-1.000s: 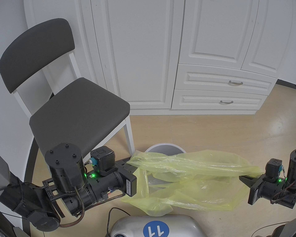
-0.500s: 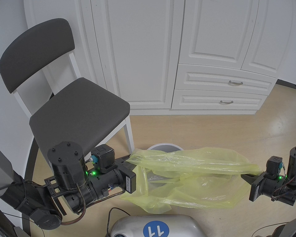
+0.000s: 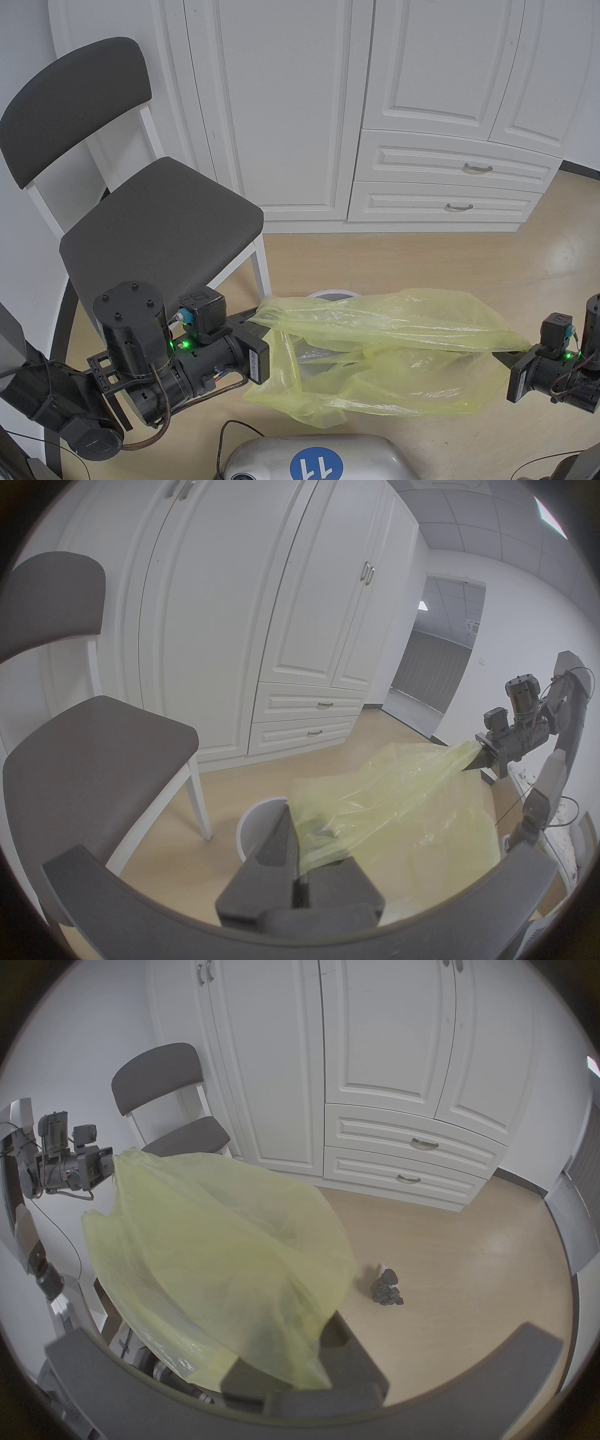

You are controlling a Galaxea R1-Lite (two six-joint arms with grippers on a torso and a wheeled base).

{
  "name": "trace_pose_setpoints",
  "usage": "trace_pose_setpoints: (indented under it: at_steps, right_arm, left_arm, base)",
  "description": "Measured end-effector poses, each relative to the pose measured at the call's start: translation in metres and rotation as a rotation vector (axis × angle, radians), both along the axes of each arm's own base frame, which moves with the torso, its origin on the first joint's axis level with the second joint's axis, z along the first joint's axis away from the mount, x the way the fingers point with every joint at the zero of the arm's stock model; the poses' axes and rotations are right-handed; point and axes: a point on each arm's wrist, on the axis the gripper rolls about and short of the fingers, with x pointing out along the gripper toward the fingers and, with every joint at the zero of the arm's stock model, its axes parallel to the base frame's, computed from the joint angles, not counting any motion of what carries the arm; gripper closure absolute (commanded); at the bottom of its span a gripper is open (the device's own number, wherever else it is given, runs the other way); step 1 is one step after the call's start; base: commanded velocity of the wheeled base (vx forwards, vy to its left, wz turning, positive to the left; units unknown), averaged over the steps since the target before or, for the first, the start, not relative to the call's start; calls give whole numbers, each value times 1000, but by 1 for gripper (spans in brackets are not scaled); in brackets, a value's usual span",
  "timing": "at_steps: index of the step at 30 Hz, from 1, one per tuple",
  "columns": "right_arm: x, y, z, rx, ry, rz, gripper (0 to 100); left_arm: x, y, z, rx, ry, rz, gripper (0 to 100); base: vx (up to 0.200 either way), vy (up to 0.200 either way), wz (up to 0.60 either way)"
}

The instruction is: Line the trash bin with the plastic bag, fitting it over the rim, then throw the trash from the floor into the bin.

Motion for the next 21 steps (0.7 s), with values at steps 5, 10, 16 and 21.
trace_pose_setpoints:
  at_steps: [5,10,16,21]
  right_arm:
    - [3,-4,-1,-24,0,-19,100]
    - [4,-7,-1,-35,-2,-36,100]
    - [5,-11,-1,-71,-9,-52,100]
    - [5,-15,-2,-91,-12,-64,100]
  left_arm:
    - [3,2,1,-5,-5,13,100]
    - [6,5,3,-11,-10,28,100]
    - [8,8,7,-37,-39,39,100]
    - [10,11,6,-34,-38,41,100]
  base:
    - [0,0,0]
    - [0,0,0]
    - [0,0,0]
    - [0,0,0]
